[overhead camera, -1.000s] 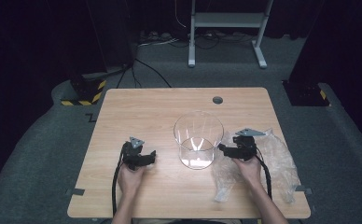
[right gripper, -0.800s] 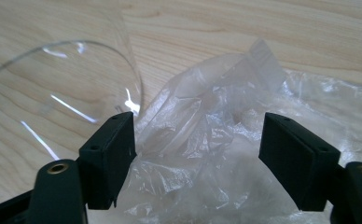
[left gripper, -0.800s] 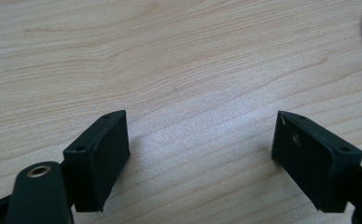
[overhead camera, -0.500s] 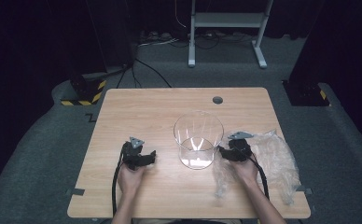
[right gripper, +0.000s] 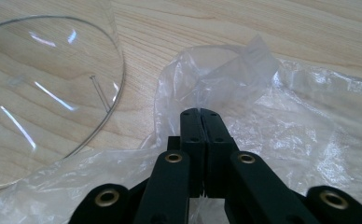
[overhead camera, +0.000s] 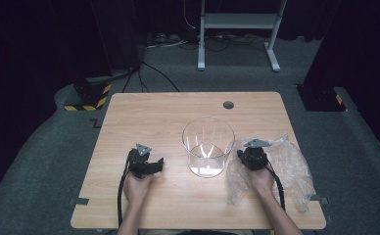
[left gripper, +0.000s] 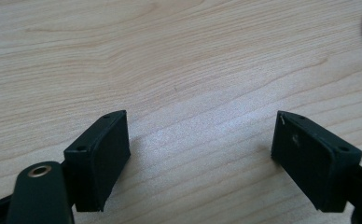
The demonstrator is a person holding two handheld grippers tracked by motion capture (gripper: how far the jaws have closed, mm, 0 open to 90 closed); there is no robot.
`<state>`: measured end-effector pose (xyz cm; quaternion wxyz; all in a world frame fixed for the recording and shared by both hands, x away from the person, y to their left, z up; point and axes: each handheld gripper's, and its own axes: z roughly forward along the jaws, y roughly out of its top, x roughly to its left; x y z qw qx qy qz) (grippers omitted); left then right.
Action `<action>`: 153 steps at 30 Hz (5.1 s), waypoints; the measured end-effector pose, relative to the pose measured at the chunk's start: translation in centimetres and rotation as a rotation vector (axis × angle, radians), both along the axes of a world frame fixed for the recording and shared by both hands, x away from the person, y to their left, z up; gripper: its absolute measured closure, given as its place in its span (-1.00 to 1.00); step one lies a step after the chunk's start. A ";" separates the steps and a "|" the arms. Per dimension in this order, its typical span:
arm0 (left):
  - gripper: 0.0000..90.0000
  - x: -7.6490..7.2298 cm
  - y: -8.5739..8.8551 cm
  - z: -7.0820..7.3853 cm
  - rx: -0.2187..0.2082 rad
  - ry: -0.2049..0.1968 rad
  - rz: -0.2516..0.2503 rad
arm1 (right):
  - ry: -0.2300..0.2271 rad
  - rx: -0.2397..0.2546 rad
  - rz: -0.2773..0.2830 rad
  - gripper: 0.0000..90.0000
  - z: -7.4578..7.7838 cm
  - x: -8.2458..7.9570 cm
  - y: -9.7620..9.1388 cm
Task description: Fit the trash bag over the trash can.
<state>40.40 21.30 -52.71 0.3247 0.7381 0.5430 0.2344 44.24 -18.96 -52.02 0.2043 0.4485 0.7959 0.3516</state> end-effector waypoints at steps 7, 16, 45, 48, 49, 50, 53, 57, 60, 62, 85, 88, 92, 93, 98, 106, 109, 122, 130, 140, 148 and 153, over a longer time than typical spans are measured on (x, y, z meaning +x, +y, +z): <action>-0.57 0.0 0.0 0.0 0.000 0.000 0.000 | -0.021 0.034 0.011 0.99 1.0 -0.3 -0.6; -0.57 0.0 0.0 0.0 0.000 0.000 0.000 | -0.072 0.066 0.038 1.00 4.0 -1.3 -1.7; -0.57 0.0 0.0 0.0 0.000 0.000 0.001 | -0.242 0.188 0.194 1.00 14.8 -4.0 -1.7; -0.57 0.0 0.0 0.0 0.001 0.000 0.001 | -0.256 0.178 0.227 1.00 15.6 -3.8 -0.5; -0.57 0.0 0.0 0.0 0.001 0.000 0.001 | -0.260 0.176 0.238 1.00 15.9 -3.8 0.0; -0.57 0.0 0.0 0.0 0.001 0.000 0.001 | -0.264 0.175 0.249 1.00 16.1 -3.7 0.4; -0.57 0.0 0.0 0.0 0.002 0.000 0.002 | -0.268 0.167 0.281 1.00 16.7 -3.5 1.8; -0.57 0.0 0.0 0.0 0.001 -0.001 0.004 | -0.258 0.161 0.312 1.00 16.9 -3.1 3.2; -0.56 0.0 0.0 0.0 0.002 -0.001 0.004 | -0.235 0.162 0.344 1.00 16.8 -2.6 4.6; -0.56 0.0 -0.1 0.0 0.006 -0.002 0.007 | -0.208 0.150 0.374 1.00 16.5 -2.4 6.1; -0.55 0.0 -1.5 4.6 -0.107 -0.008 -0.070 | -0.061 0.091 0.467 0.99 13.7 -1.8 10.0; -0.51 -0.1 -1.8 6.4 -0.136 -0.029 -0.122 | -0.056 0.089 0.476 0.99 13.6 -1.8 10.1; -0.43 -0.2 -2.4 8.5 -0.175 -0.062 -0.194 | -0.041 0.082 0.486 0.99 13.5 -1.8 10.4; -0.43 -0.2 -2.4 8.5 -0.175 -0.062 -0.194 | -0.041 0.082 0.486 0.99 13.5 -1.8 10.4; -0.33 -0.6 -3.3 10.5 -0.200 -0.106 -0.262 | -0.021 0.073 0.496 0.99 13.3 -1.8 10.6; -0.29 -0.4 -4.6 12.9 -0.219 -0.119 -0.334 | 0.002 0.077 0.513 0.99 13.2 -1.6 10.9; -0.27 -0.2 -4.8 13.6 -0.235 -0.126 -0.349 | 0.006 0.078 0.514 0.99 13.2 -1.6 11.0; 0.07 0.9 -7.9 15.5 -0.171 -0.104 -0.441 | 0.018 0.074 0.537 0.99 13.2 -1.7 11.1; 0.58 2.2 -9.5 15.5 -0.112 -0.025 -0.485 | 0.016 0.076 0.542 0.99 13.3 -1.8 11.1; 0.99 2.6 -10.2 14.7 -0.087 -0.002 -0.485 | 0.004 0.085 0.530 0.88 13.4 -1.8 10.7; 1.00 2.5 -9.9 14.1 -0.084 -0.001 -0.464 | -0.073 0.124 0.490 0.46 14.6 -2.4 8.9; 1.00 2.5 -9.7 13.9 -0.091 -0.001 -0.455 | -0.114 0.153 0.406 0.30 15.3 -2.1 6.7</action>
